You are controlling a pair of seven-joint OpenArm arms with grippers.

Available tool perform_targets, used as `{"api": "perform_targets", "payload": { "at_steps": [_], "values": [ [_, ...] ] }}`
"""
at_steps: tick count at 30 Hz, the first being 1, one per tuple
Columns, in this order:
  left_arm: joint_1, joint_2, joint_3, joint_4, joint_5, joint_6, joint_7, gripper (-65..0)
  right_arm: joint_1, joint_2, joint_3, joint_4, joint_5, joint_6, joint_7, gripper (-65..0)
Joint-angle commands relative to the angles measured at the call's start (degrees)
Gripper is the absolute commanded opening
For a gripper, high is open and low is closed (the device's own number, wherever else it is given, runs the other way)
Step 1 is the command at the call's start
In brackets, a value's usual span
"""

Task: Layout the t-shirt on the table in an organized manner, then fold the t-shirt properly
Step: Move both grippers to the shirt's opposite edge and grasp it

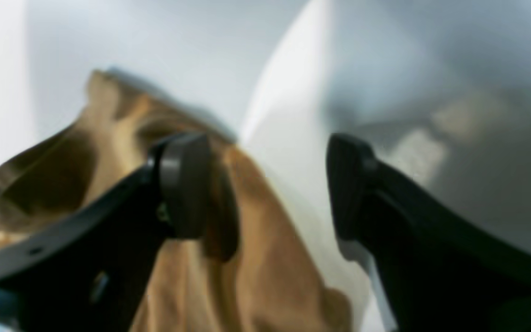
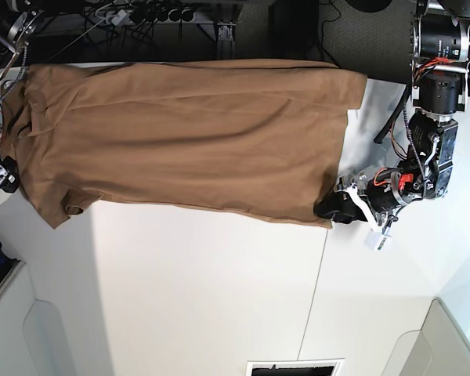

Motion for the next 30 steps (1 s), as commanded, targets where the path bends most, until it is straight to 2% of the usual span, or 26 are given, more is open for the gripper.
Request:
{"api": "perform_targets", "payload": {
  "at_steps": [1, 10, 11, 15, 20, 21, 23, 26, 27, 30],
  "values": [
    [-1.3, 0.0, -0.1, 0.8, 0.1, -0.5, -1.1, -29.3, 0.9, 1.2, 0.1, 0.5, 1.3, 0.9, 0.0, -25.1],
    [-1.4, 2.0, 0.0, 0.8, 1.1, -0.5, -2.0, -29.7, 0.9, 1.2, -4.4, 0.5, 1.7, 1.6, -0.5, -25.1],
    [-1.4, 2.0, 0.0, 0.8, 1.1, -0.5, -2.0, -31.3, 0.9, 1.2, -5.4, 0.5, 1.7, 1.7, -0.5, -25.1],
    [-1.4, 2.0, 0.0, 0.8, 1.6, -0.5, -2.0, -44.4, 0.9, 1.2, -9.1, 0.5, 1.7, 1.7, 0.7, -25.1],
    [-1.4, 2.0, 0.0, 0.8, 2.8, -0.5, -1.8, -48.8, 1.0, 1.2, -11.2, 0.5, 1.7, 1.7, 1.6, -26.1],
    [-1.4, 2.0, 0.0, 0.8, 2.8, -0.5, -1.7, -50.8, 1.0, 1.2, -11.2, 0.5, 1.7, 1.7, 1.7, -28.8],
    [-1.4, 1.9, 0.0, 0.8, 2.8, -0.5, -1.4, -55.9, 1.0, 1.2, -11.1, 0.5, 1.7, 1.7, 2.2, -38.7],
    [-1.4, 1.7, 0.0, 0.8, 2.8, -0.5, -0.2, -61.6, 1.0, 1.3, -11.1, 0.8, 1.7, 1.7, 2.3, -62.7],
    [-1.5, 1.7, 0.0, 0.8, 2.7, -0.5, 0.5, -62.1, 1.1, 1.3, -11.1, 0.9, 1.7, 1.7, 2.4, -65.0],
    [-1.6, 1.4, 0.0, 1.1, 1.2, -0.5, 1.6, -62.2, 1.1, 1.3, -11.1, 2.4, 1.7, 1.7, 2.2, -65.0]
  ]
}}
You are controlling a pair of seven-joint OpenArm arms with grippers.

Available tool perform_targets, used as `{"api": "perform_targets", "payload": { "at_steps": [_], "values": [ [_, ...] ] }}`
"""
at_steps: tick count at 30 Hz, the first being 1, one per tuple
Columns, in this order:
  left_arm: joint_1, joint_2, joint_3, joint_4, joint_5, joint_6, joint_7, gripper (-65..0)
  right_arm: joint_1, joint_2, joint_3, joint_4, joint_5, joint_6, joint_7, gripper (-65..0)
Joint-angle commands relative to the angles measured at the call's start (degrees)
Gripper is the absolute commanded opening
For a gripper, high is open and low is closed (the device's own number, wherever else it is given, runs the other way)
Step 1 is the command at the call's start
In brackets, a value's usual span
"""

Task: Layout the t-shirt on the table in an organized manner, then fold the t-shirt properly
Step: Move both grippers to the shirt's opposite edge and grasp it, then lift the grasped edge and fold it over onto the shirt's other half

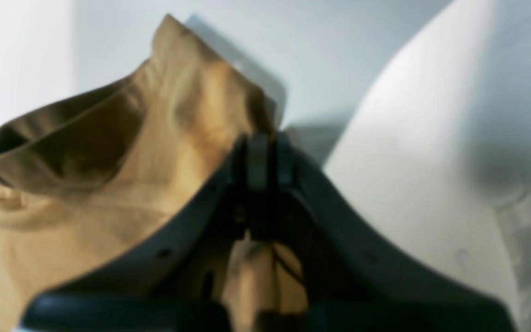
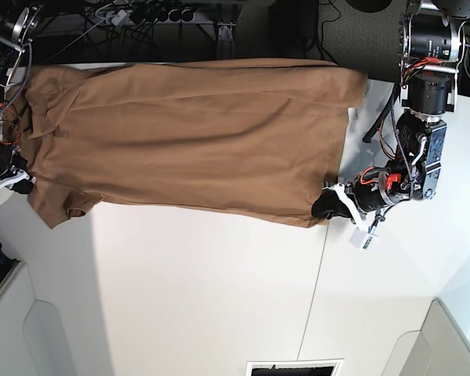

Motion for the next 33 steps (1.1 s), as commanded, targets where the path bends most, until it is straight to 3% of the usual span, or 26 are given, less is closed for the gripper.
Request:
{"api": "perform_targets", "payload": {
  "at_steps": [1, 5, 10, 13, 25, 33],
  "values": [
    [-1.3, -1.4, -0.2, 1.2, -1.8, -0.5, 0.2, -62.2, 1.0, 1.1, 0.1, 2.1, 0.5, 0.2, 0.2, -65.0],
    [-1.2, -4.3, -0.2, 3.3, -7.6, -0.5, 5.8, -62.2, 0.5, 1.2, 0.1, 7.4, 0.6, 0.2, -4.1, -65.0],
    [-0.6, -8.5, -0.2, 10.4, -17.3, -0.5, 18.0, -62.2, 0.5, 1.4, 0.2, 12.3, 0.9, 0.2, -8.2, -65.0],
    [1.3, -11.0, -0.2, 16.4, -21.4, -0.5, 21.9, -62.2, -0.2, 2.3, 0.1, 13.3, 5.0, 0.2, -9.9, -65.0],
    [13.7, -20.5, -0.2, 33.3, -24.3, -0.5, 24.5, -62.2, -10.1, 6.3, 1.0, 19.3, 8.9, 1.3, -10.3, -65.0],
    [20.6, -21.4, -0.2, 36.4, -24.5, -0.5, 24.7, -62.2, -15.9, 6.2, 2.3, 23.2, 8.9, 1.3, -10.5, -65.0]
  ]
}}
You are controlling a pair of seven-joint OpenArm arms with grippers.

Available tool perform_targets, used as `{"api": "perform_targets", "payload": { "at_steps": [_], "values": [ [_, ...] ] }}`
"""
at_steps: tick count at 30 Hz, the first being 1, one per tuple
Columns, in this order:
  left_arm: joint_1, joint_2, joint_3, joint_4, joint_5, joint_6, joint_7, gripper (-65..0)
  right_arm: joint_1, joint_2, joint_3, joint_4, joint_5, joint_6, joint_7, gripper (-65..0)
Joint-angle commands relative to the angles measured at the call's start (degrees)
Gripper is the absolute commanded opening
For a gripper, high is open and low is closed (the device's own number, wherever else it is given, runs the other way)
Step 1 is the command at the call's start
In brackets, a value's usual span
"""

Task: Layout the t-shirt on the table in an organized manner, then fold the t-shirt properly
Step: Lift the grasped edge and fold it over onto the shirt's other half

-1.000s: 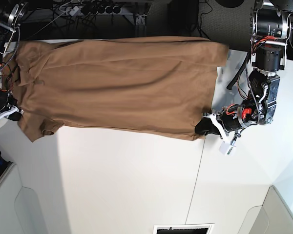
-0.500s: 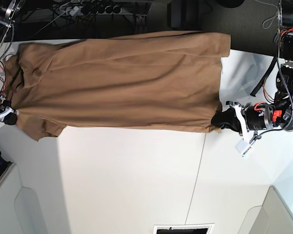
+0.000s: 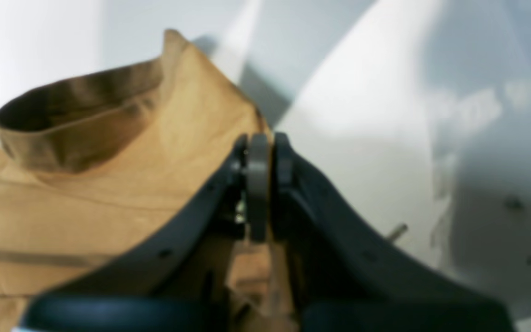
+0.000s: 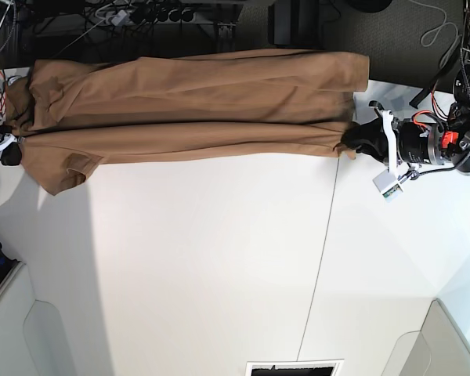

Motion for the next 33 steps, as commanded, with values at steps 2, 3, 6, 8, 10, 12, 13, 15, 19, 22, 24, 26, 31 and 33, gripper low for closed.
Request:
{"api": "perform_targets", "payload": {
  "at_steps": [2, 3, 6, 8, 10, 12, 13, 15, 19, 22, 24, 26, 31, 33],
  "values": [
    [0.9, -1.1, -0.7, 0.8, -0.8, -0.3, -0.2, -62.1, -0.6, 1.6, 0.6, 1.1, 0.6, 0.0, 0.8, -65.0],
    [1.7, -1.1, -0.7, 0.8, -0.8, -0.3, -0.2, -62.1, -1.2, 1.5, 0.6, 1.1, 0.6, 0.0, 0.7, -65.0],
    [3.2, -1.1, -0.7, 0.8, -0.9, -0.3, -0.3, -62.0, -2.0, 1.5, 0.6, 1.1, 0.6, 0.0, -0.2, -63.7],
    [3.7, -0.9, -0.7, 0.8, -0.9, -0.3, -0.5, -61.9, -2.0, 1.5, 0.6, 1.1, 0.7, -0.3, -0.6, -46.7],
    [3.7, -0.4, -0.7, 0.8, -0.8, -0.3, -0.5, -61.9, -1.9, 1.5, 0.9, 1.2, 1.8, -0.3, -0.2, -37.9],
    [3.7, 0.3, -0.7, 0.8, -0.8, -0.3, -0.5, -61.9, -1.9, 1.5, 1.8, 1.7, 3.4, -0.2, -0.2, -37.6],
    [3.6, 0.7, -0.7, 0.8, -0.6, -0.3, -0.5, -61.9, -1.9, 1.5, 2.5, 2.2, 4.3, -0.2, -0.4, -37.6],
    [3.6, 1.2, -0.7, 0.8, 0.4, -0.3, -0.7, -61.9, -1.9, 1.1, 4.1, 3.8, 5.6, -0.2, -0.7, -37.7],
    [3.7, 1.8, -0.7, 0.8, 0.5, -0.3, -0.9, -61.9, -1.9, 0.0, 6.3, 8.9, 6.7, -0.2, -3.5, -57.4],
    [3.6, 2.4, -0.7, 0.8, 0.6, -0.3, -1.0, -61.9, -1.9, -0.1, 6.2, 11.1, 8.7, -0.1, -6.7, -65.0],
    [3.7, 2.6, -0.6, 0.8, 1.2, -0.3, -1.4, -61.9, -2.0, -0.2, 6.2, 11.4, 12.2, 1.8, -9.1, -65.0],
    [3.6, 2.5, -0.6, 0.8, 2.4, -0.3, -1.8, -61.9, -2.0, -0.7, 6.2, 11.4, 16.6, 2.4, -12.5, -65.0],
    [3.6, 2.5, -0.6, 0.8, 2.9, -0.3, -2.2, -61.9, -4.3, -3.8, 5.0, 11.4, 24.8, 4.3, -18.8, -65.0],
    [3.6, 2.6, -0.6, 0.8, 2.8, -0.3, -2.5, -61.9, -5.3, -5.0, 3.2, 11.4, 25.3, 4.3, -19.0, -65.0]
  ]
}}
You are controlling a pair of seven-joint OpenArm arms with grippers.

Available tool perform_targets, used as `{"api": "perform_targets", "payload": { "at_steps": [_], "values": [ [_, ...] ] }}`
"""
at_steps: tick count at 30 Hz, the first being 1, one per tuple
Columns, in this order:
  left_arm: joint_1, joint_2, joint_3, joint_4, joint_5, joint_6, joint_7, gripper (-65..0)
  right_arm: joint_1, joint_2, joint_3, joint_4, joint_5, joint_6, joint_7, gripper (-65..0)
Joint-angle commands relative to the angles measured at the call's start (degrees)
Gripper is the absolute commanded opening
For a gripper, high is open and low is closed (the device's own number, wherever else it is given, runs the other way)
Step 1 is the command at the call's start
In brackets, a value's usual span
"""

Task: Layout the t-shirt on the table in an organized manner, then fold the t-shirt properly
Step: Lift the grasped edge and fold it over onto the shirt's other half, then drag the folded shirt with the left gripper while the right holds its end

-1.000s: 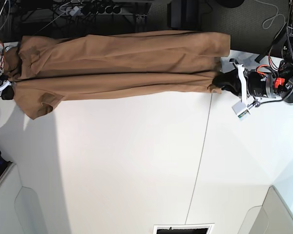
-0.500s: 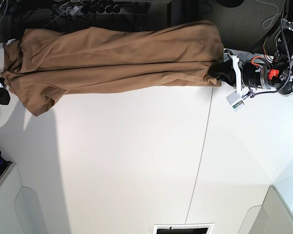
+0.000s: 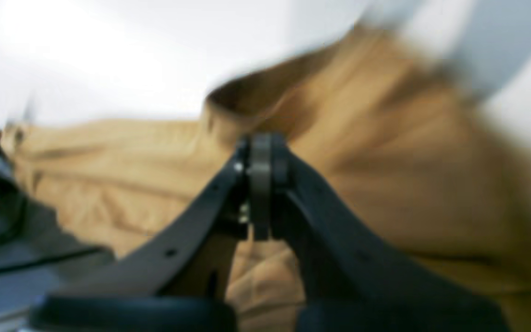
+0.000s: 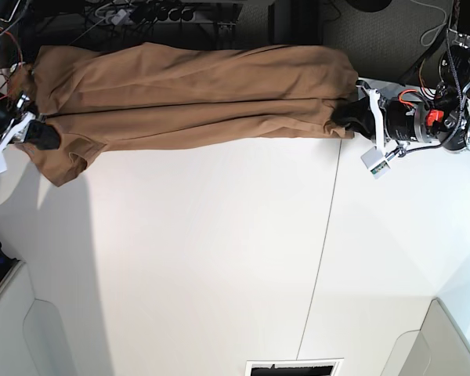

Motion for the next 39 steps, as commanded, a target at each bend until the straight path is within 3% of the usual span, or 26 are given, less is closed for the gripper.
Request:
{"api": "perform_targets", "payload": {
  "at_steps": [1, 6, 14, 18, 25, 31, 39],
  "values": [
    [-0.8, -1.0, -0.6, 0.7, -1.2, -0.3, -1.5, -61.9, 0.1, 1.0, -0.8, 1.0, 1.6, 0.4, 0.7, -65.0],
    [-0.7, -1.0, -0.6, 0.7, -1.2, -0.3, -1.5, -61.9, -1.5, 0.7, -8.3, 1.0, -0.7, 0.3, 1.5, -65.0],
    [-0.1, -1.0, 0.4, 0.7, -1.1, -0.3, -1.4, -61.9, -1.1, 0.8, -17.9, 0.9, -14.8, -0.8, 11.5, -65.0],
    [0.3, -0.8, 4.8, 0.6, 0.9, -0.3, -1.6, -61.9, -0.3, 0.8, -18.6, -0.6, -20.1, -1.2, 15.7, -65.0],
    [0.3, -0.6, 12.7, 0.5, 9.6, -0.3, -6.7, -61.9, 8.1, 0.8, -18.6, -11.2, -22.5, -1.2, 16.0, -65.0],
    [-1.6, 3.9, 13.0, -3.8, 13.2, -0.3, -7.1, -61.9, 13.9, 0.8, -18.6, -18.3, -22.5, -1.2, 16.7, -65.0],
    [-9.1, 10.0, 13.0, -15.9, 14.3, -0.3, -7.0, -62.0, 16.7, 0.8, -18.6, -18.8, -22.5, -1.3, 16.9, -65.0]
  ]
}}
